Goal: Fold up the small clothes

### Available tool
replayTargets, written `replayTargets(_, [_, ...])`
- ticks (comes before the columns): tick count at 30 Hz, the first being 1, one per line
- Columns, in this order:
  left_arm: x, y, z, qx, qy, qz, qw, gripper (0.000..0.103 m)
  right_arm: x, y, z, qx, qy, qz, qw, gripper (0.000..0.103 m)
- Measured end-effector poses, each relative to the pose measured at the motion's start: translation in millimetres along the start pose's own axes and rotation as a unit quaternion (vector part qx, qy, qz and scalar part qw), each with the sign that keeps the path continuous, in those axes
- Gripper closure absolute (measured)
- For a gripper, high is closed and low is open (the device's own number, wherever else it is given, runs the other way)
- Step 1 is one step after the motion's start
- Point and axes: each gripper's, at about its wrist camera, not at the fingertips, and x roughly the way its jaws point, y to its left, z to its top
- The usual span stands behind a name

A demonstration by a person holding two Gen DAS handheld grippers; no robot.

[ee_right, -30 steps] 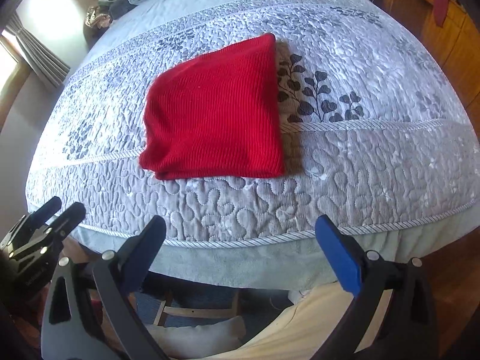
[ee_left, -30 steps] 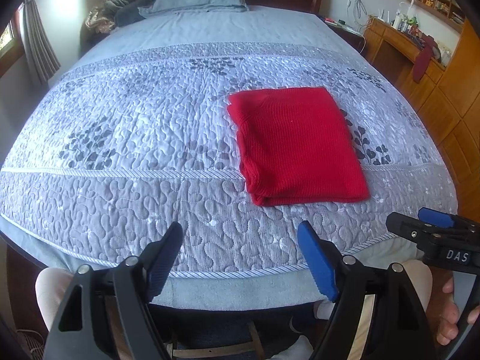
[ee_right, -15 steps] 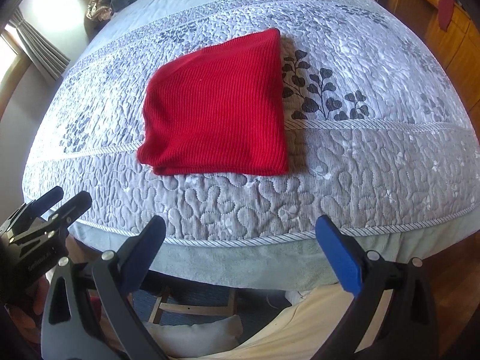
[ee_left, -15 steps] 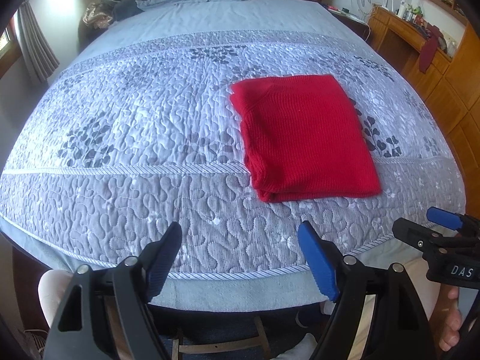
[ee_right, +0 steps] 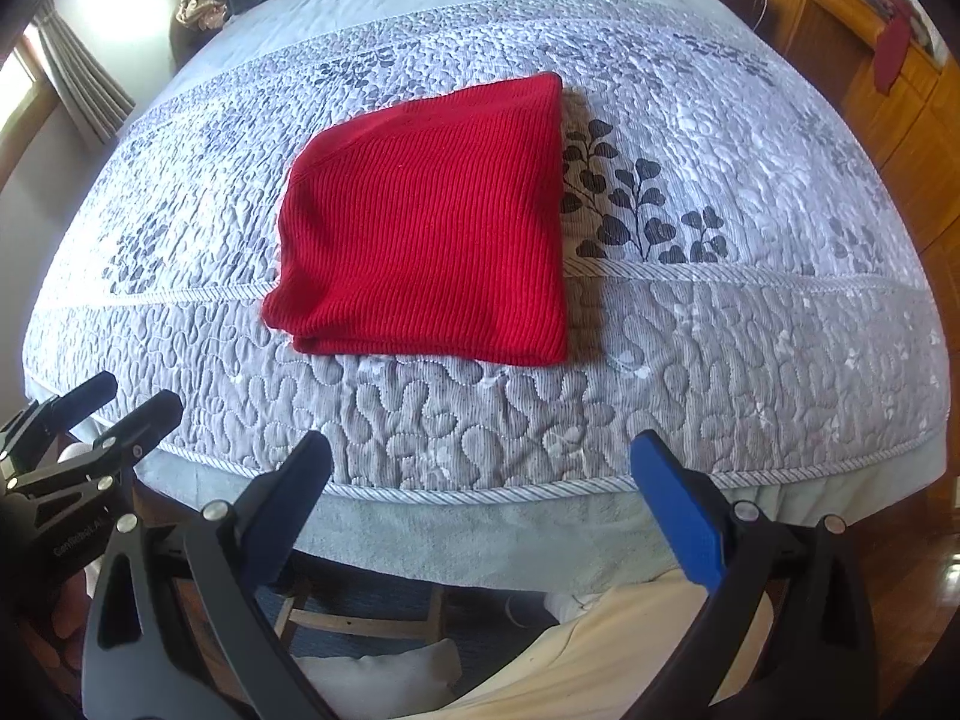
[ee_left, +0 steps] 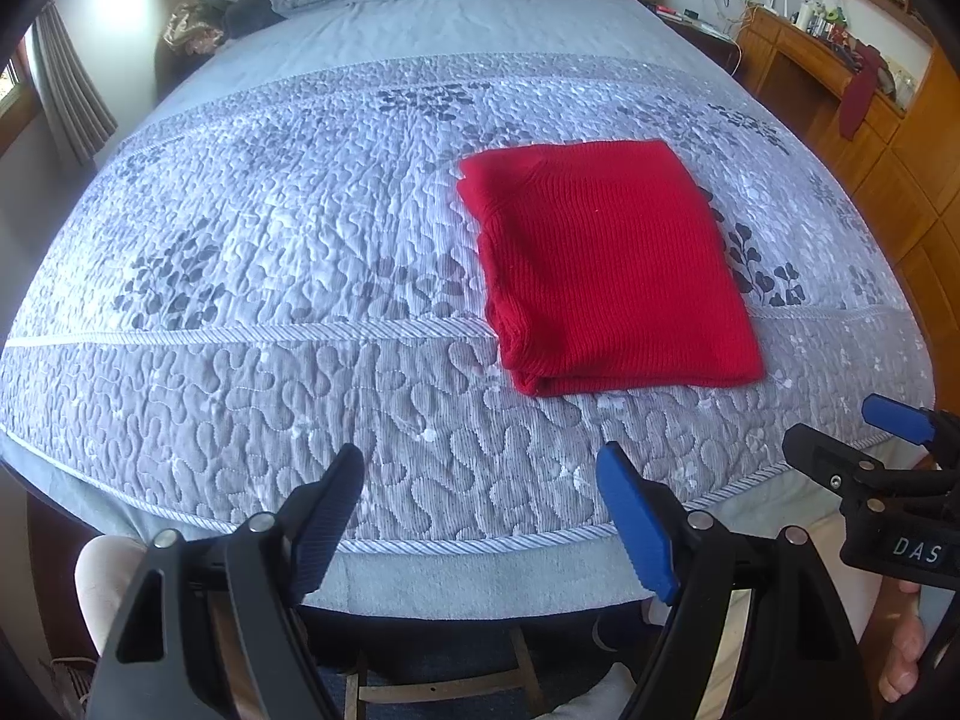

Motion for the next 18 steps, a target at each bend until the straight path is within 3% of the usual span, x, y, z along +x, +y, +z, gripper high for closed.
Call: replayTargets(18, [-0.9, 2.8, -0.1, -0.013, 0.001, -0.007, 0.9999, 0.022, 1.2, -2.3, -1.6, 0.007, 0.000, 0.001, 1.000, 0.004])
